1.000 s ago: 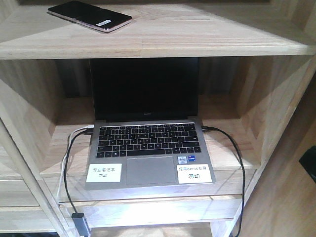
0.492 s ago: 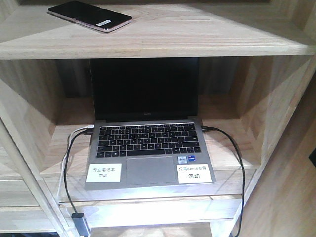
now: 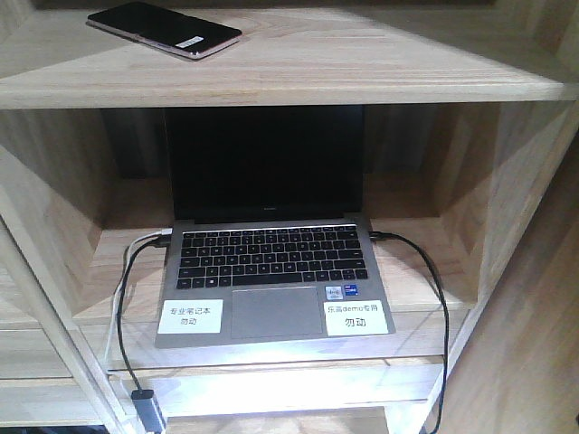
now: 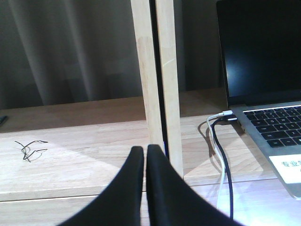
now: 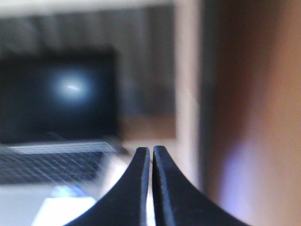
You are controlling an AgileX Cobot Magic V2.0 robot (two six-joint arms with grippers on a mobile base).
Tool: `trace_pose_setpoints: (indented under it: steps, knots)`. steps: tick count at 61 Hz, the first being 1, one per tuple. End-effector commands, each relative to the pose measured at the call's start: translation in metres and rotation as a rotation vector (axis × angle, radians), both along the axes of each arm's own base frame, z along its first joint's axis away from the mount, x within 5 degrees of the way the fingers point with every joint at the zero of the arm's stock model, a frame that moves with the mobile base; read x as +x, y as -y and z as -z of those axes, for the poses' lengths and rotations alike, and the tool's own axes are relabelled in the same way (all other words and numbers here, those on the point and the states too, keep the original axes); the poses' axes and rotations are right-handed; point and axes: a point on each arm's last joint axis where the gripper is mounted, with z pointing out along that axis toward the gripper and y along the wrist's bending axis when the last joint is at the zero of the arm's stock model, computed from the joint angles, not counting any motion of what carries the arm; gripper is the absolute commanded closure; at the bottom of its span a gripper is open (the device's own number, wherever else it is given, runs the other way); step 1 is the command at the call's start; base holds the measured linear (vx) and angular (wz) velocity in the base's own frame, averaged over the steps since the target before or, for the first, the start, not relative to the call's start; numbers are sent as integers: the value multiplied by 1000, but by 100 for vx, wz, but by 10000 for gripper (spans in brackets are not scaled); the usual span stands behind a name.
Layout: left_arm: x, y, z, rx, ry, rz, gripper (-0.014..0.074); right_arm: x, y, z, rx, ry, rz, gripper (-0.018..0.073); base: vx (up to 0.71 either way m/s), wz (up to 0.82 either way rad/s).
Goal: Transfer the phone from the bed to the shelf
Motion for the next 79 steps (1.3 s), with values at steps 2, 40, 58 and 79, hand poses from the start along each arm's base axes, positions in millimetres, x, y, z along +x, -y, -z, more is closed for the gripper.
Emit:
trace_pose_setpoints:
  steps: [2, 40, 58, 79]
  knots:
    - [-1, 0, -15, -8, 107, 0, 595, -3, 5, 5, -26, 120, 64, 565, 0, 0]
    - [-1, 0, -15, -8, 107, 0, 595, -13, 6, 38, -54, 123, 84, 565, 0, 0]
    - [-1, 0, -15, -8, 107, 0, 595, -13, 6, 38, -46, 124, 83, 565, 0, 0]
    - [-1, 0, -15, -8, 107, 0, 595, -13, 6, 38, -46, 124, 83, 565, 0, 0]
